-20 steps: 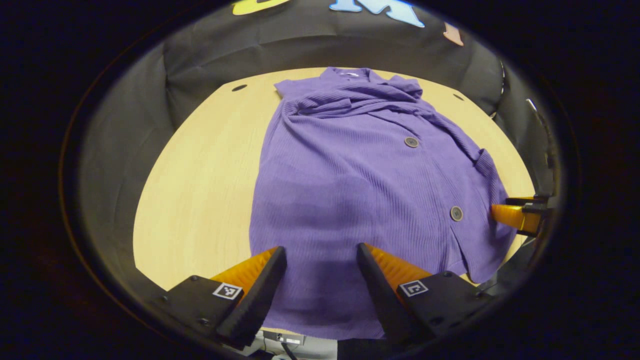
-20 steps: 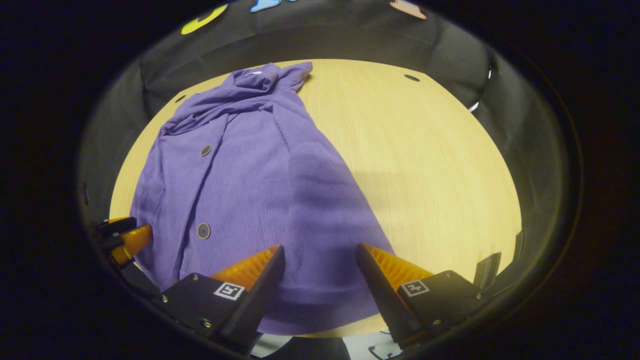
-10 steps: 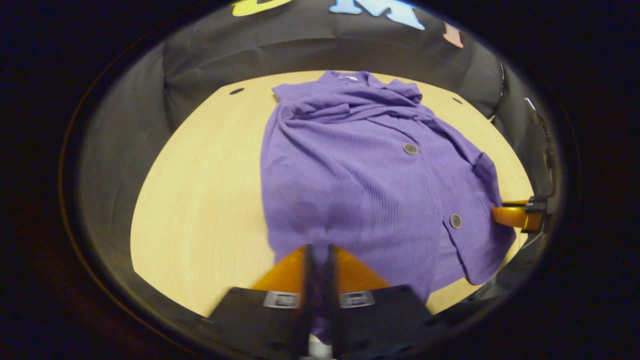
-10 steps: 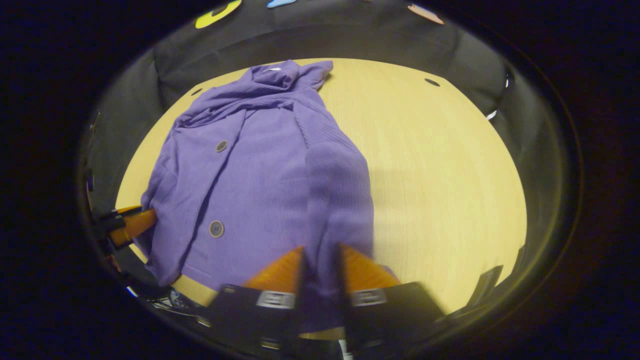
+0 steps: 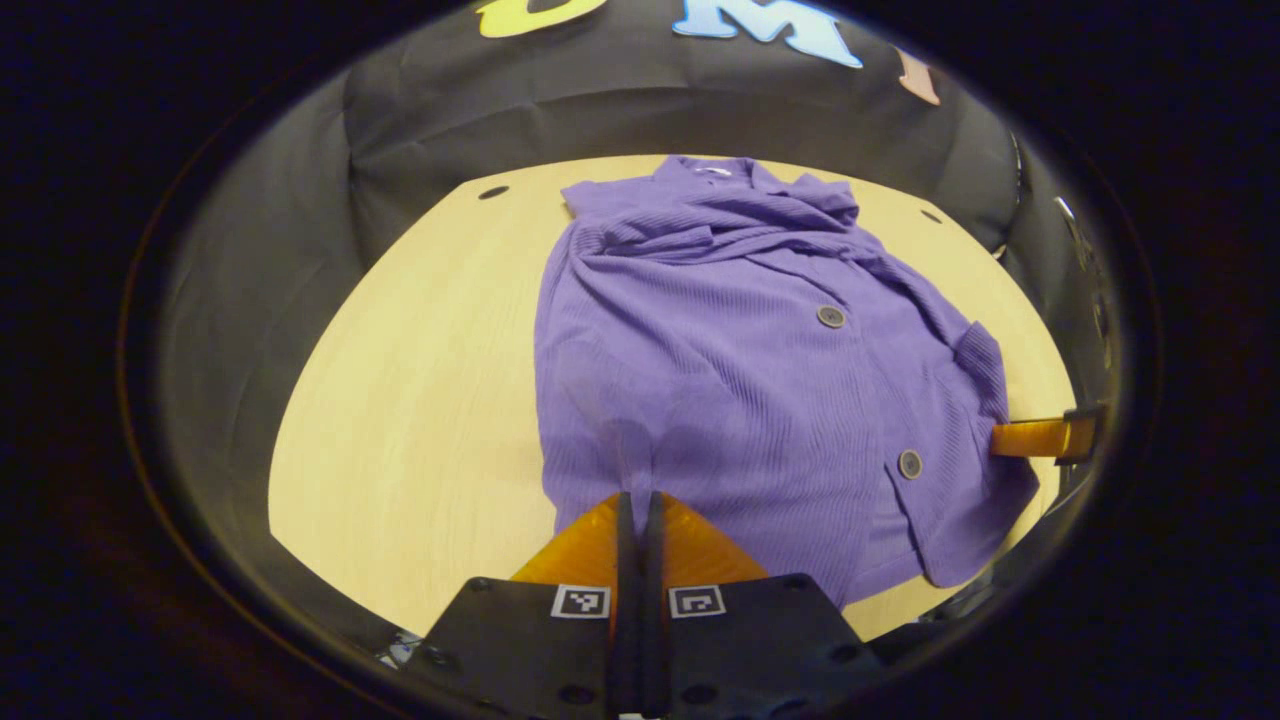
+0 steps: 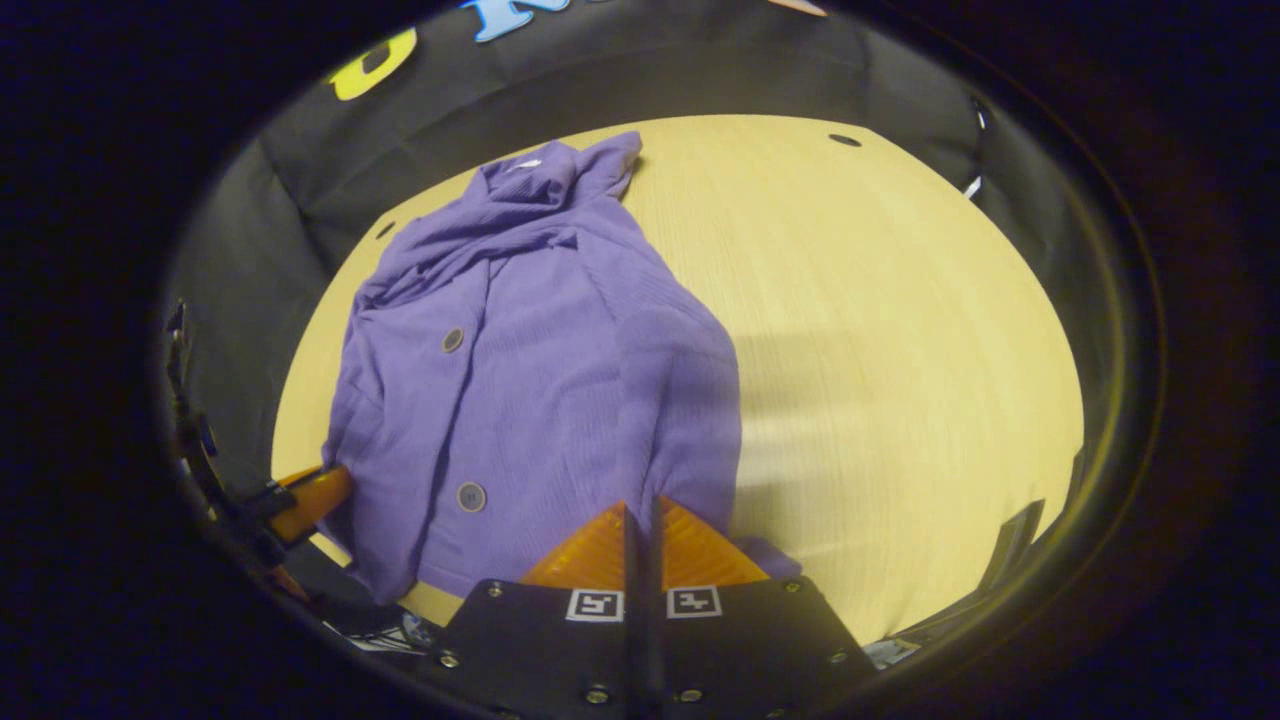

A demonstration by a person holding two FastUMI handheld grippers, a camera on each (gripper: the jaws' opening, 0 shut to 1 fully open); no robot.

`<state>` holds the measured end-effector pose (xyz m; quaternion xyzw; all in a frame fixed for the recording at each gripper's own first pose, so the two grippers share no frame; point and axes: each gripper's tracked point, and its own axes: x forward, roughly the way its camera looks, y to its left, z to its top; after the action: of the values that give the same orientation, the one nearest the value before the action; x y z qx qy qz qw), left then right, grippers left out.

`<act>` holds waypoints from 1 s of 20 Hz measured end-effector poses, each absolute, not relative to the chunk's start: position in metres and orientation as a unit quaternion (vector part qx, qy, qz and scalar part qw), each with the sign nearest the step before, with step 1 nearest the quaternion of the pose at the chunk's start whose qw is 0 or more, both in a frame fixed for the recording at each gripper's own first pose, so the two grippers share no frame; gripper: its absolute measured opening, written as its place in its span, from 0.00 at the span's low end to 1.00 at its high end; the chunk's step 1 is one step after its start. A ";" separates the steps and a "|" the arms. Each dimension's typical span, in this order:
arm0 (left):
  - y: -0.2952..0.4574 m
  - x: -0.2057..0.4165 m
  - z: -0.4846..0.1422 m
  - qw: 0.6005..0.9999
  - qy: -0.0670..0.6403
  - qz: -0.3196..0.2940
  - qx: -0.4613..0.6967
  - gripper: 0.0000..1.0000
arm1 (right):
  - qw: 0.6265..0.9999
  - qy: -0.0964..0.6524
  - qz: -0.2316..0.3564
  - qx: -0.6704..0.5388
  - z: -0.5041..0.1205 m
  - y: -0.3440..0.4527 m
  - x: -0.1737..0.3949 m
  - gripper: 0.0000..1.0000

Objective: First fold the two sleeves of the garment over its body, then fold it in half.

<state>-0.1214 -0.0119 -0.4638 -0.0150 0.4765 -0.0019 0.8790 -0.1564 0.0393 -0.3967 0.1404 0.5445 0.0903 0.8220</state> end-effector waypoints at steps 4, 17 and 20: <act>-0.011 -0.096 -0.442 0.890 0.455 -0.004 -0.020 0.07 | 0.836 0.519 0.102 0.148 -0.375 0.045 -0.134 0.02; -0.005 0.028 -0.364 0.926 0.376 -0.002 -0.038 0.07 | 0.881 0.430 0.113 0.161 -0.312 0.040 -0.011 0.01; -0.003 0.067 -0.351 0.933 0.358 -0.004 -0.036 0.07 | 0.890 0.412 0.116 0.158 -0.299 0.042 0.022 0.01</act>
<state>0.0671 -0.0025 -0.3512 -0.0359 0.3575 -0.0043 0.9332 0.0217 0.0416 -0.2988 0.1580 0.4120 0.1156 0.8899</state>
